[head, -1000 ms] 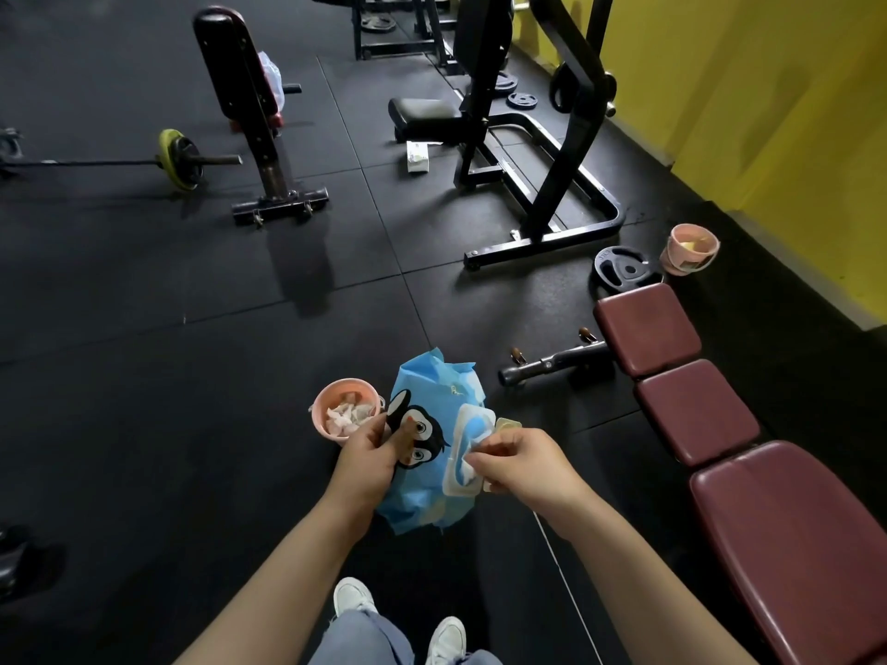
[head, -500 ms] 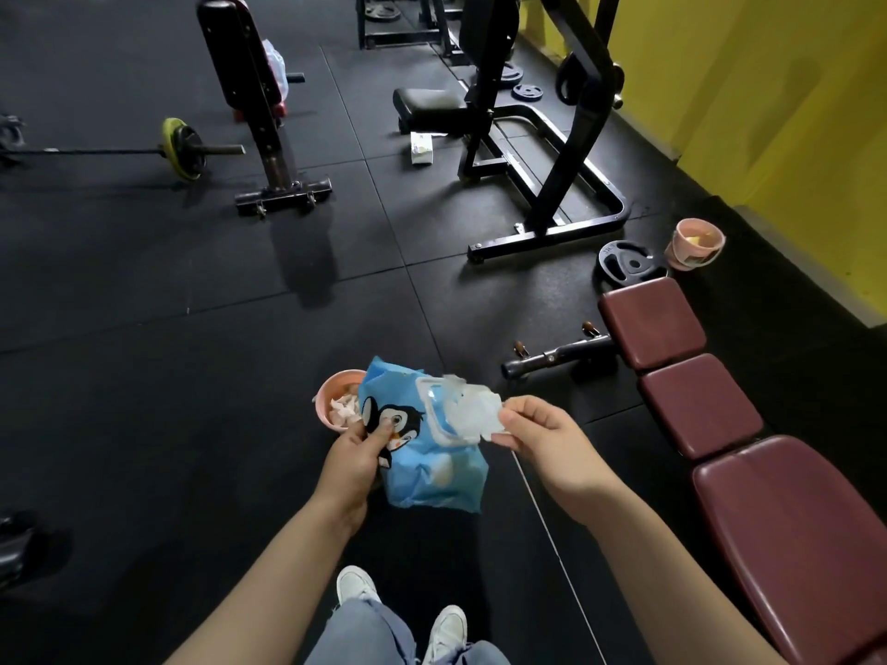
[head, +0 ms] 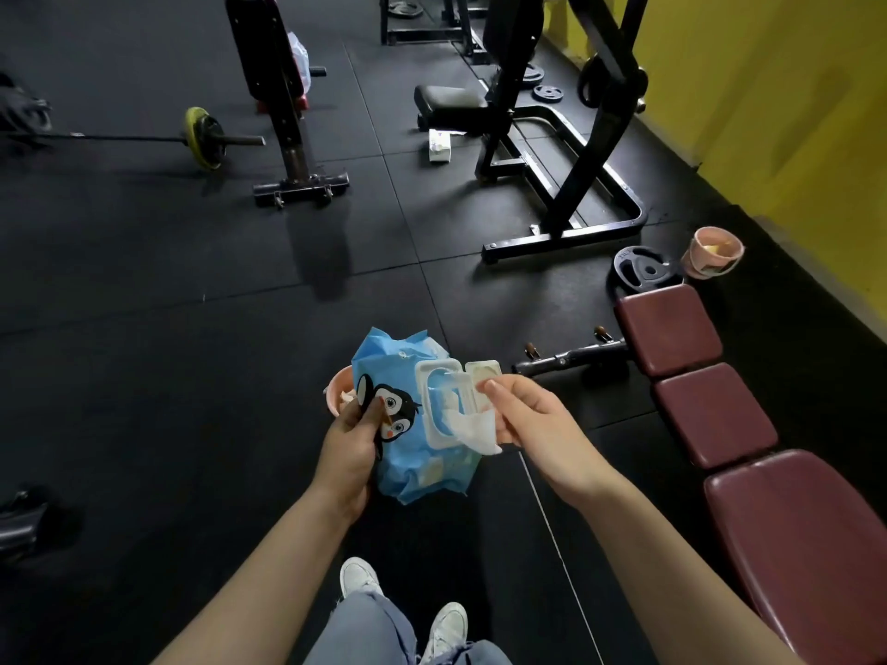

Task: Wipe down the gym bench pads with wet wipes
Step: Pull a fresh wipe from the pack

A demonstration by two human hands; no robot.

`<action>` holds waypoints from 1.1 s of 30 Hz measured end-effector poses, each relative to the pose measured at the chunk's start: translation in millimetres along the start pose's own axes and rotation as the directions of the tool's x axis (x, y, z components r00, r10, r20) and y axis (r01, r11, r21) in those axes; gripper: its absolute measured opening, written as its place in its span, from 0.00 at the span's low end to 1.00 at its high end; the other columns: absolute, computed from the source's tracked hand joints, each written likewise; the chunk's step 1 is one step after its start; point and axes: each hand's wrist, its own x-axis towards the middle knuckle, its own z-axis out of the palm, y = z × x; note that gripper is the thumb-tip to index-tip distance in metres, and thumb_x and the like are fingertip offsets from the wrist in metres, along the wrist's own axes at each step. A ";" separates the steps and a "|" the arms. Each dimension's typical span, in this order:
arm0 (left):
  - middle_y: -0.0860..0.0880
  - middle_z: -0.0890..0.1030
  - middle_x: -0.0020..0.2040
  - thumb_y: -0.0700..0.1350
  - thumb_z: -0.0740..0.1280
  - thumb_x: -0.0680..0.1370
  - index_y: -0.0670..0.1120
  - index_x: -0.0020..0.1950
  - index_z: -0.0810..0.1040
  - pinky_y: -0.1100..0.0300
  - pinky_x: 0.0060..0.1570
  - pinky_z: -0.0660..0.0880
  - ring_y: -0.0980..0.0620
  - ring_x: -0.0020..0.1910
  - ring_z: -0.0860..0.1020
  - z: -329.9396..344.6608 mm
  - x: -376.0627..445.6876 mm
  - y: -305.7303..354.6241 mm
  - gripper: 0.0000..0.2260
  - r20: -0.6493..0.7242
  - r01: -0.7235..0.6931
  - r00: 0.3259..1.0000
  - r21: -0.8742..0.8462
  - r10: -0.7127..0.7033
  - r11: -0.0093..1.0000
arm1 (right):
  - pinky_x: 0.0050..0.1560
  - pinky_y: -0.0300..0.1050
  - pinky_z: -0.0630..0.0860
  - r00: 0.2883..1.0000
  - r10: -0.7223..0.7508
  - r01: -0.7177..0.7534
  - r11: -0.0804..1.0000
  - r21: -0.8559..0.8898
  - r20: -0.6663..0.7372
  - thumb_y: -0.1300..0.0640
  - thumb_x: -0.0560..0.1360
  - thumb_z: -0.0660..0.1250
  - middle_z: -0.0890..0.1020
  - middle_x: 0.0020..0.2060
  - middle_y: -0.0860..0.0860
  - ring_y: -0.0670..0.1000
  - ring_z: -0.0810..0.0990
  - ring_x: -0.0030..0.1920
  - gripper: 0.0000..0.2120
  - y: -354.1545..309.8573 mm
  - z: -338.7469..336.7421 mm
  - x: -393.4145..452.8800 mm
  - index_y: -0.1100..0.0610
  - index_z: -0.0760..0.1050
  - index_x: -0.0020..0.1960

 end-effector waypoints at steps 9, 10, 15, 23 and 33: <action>0.45 0.86 0.52 0.47 0.65 0.82 0.45 0.60 0.80 0.52 0.45 0.81 0.46 0.50 0.85 -8.7 -0.5 4.6 0.10 -0.074 -0.092 0.993 0.043 0.095 0.995 | 0.38 0.38 0.75 0.970 0.188 -0.058 0.790 -0.610 0.152 0.56 0.71 0.72 0.81 0.36 0.46 0.42 0.77 0.35 0.08 7.8 10.6 5.8 0.48 0.81 0.49; 0.46 0.86 0.52 0.47 0.65 0.82 0.46 0.60 0.80 0.52 0.44 0.81 0.46 0.50 0.85 -10.3 0.3 4.5 0.10 -0.089 -0.099 0.991 0.043 0.103 0.994 | 0.37 0.38 0.75 0.974 0.186 -0.059 0.759 -0.649 0.129 0.55 0.71 0.72 0.81 0.36 0.46 0.42 0.76 0.34 0.08 9.5 12.1 6.6 0.47 0.80 0.49; 0.47 0.86 0.51 0.46 0.64 0.82 0.47 0.58 0.80 0.52 0.46 0.80 0.49 0.48 0.85 -17.5 1.5 4.5 0.08 -0.119 -0.114 0.986 0.030 0.117 0.993 | 0.40 0.39 0.76 0.992 0.111 -0.026 0.601 -0.799 0.051 0.48 0.75 0.68 0.80 0.39 0.43 0.44 0.78 0.40 0.04 14.3 22.3 8.2 0.47 0.78 0.45; 0.47 0.86 0.50 0.47 0.64 0.82 0.47 0.57 0.80 0.49 0.49 0.81 0.47 0.50 0.84 -27.2 4.2 5.5 0.08 -0.158 -0.107 0.982 0.011 0.108 0.994 | 0.34 0.38 0.75 0.979 0.192 -0.174 0.619 -0.766 -0.068 0.54 0.74 0.66 0.79 0.41 0.44 0.45 0.78 0.38 0.07 17.2 31.0 15.1 0.49 0.75 0.51; 0.46 0.86 0.52 0.46 0.63 0.83 0.48 0.56 0.80 0.50 0.51 0.80 0.46 0.52 0.83 -50.0 15.3 -5.3 0.07 -0.238 -0.080 0.968 0.004 0.079 0.997 | 0.40 0.45 0.76 0.981 -0.004 -0.090 0.876 -0.473 -0.194 0.63 0.74 0.67 0.83 0.32 0.45 0.44 0.78 0.34 0.13 13.3 11.5 33.2 0.48 0.85 0.41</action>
